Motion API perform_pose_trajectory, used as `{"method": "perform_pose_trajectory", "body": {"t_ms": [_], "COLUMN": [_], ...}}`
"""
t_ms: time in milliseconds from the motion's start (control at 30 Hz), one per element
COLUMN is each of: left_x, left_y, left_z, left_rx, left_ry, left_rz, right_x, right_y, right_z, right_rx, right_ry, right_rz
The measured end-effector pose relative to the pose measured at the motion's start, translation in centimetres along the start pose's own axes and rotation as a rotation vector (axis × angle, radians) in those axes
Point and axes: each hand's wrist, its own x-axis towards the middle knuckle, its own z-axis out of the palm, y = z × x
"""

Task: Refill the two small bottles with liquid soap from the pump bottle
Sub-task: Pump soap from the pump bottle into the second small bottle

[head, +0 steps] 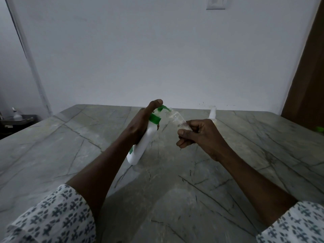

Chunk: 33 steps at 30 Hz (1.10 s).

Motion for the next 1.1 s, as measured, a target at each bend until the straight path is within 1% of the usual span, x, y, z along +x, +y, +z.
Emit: {"method": "perform_pose_trajectory", "body": {"t_ms": [200, 500, 867, 1100], "left_x": [-0.09, 0.04, 0.11, 0.04], "left_y": [-0.05, -0.06, -0.18, -0.04], "left_z": [-0.06, 0.14, -0.01, 0.03], "left_rx": [-0.008, -0.013, -0.033, -0.06], "left_ry": [0.0, 0.011, 0.007, 0.003], "left_rz": [-0.028, 0.018, -0.028, 0.009], "right_x": [-0.13, -0.14, -0.04, -0.07], "right_y": [0.1, -0.25, 0.33, 0.03], "right_z": [-0.08, -0.2, 0.11, 0.05], "right_rx": [-0.026, -0.012, -0.022, -0.005], "right_ry": [0.012, 0.033, 0.021, 0.036], "right_rz": [-0.012, -0.027, -0.012, -0.024]}}
